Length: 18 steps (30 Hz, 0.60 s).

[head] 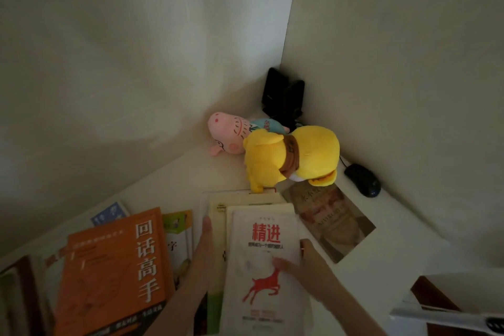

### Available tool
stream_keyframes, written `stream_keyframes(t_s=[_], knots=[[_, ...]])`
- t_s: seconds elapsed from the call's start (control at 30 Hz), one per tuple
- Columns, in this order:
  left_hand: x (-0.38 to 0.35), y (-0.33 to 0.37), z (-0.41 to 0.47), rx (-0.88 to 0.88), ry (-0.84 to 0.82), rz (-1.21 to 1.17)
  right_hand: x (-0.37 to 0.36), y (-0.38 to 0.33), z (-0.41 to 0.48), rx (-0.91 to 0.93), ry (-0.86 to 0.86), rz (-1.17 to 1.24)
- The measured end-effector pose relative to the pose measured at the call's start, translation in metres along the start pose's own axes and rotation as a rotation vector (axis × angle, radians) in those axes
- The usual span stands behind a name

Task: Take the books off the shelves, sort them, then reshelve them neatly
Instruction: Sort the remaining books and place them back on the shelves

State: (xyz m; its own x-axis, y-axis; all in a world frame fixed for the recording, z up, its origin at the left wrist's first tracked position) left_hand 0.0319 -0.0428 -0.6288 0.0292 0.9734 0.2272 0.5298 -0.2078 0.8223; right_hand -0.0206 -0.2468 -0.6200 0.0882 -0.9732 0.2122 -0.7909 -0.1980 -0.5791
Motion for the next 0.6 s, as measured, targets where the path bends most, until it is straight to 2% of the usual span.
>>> stream_keyframes(t_s=[0.1, 0.13, 0.23, 0.3, 0.37, 0.5, 0.53, 0.6], knots=[[-0.004, -0.007, -0.005, 0.176, 0.147, -0.21, -0.011, 0.004, 0.007, 0.023, 0.153, -0.071], [-0.006, -0.009, -0.003, 0.105, 0.082, -0.053, -0.013, 0.003, 0.006, 0.043, 0.184, -0.105], [-0.008, -0.012, -0.004, -0.02, 0.06, -0.04, -0.017, -0.007, 0.005, 0.161, 0.353, -0.482], [-0.007, -0.01, -0.006, -0.057, 0.07, -0.071, -0.02, -0.011, 0.005, 0.166, 0.359, -0.6], [-0.005, -0.009, -0.01, -0.113, 0.062, -0.132, -0.019, -0.011, 0.005, 0.175, 0.308, -0.494], [0.006, 0.011, -0.031, -0.239, 0.024, -0.26, -0.008, -0.006, -0.001, 0.218, -0.029, 0.088], [0.009, 0.019, -0.038, -0.279, 0.003, -0.283, -0.009, -0.01, -0.006, 0.229, -0.12, 0.159], [0.018, 0.038, -0.052, -0.354, -0.001, -0.302, -0.006, -0.023, -0.016, 0.295, -0.157, 0.209]])
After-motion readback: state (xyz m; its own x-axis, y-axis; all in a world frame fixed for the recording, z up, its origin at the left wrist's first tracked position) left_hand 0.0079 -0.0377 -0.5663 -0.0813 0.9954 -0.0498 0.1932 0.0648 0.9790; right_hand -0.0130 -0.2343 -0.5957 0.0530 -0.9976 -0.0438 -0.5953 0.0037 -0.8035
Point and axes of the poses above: each hand's wrist, its own z-axis towards the middle knuckle, its own x-axis out of the back of the hand, y = z × x, the point moved 6 cm from there along z, towards the middle knuckle, and after that the axes turned 10 degrees about -x, right-handed, at the moved point
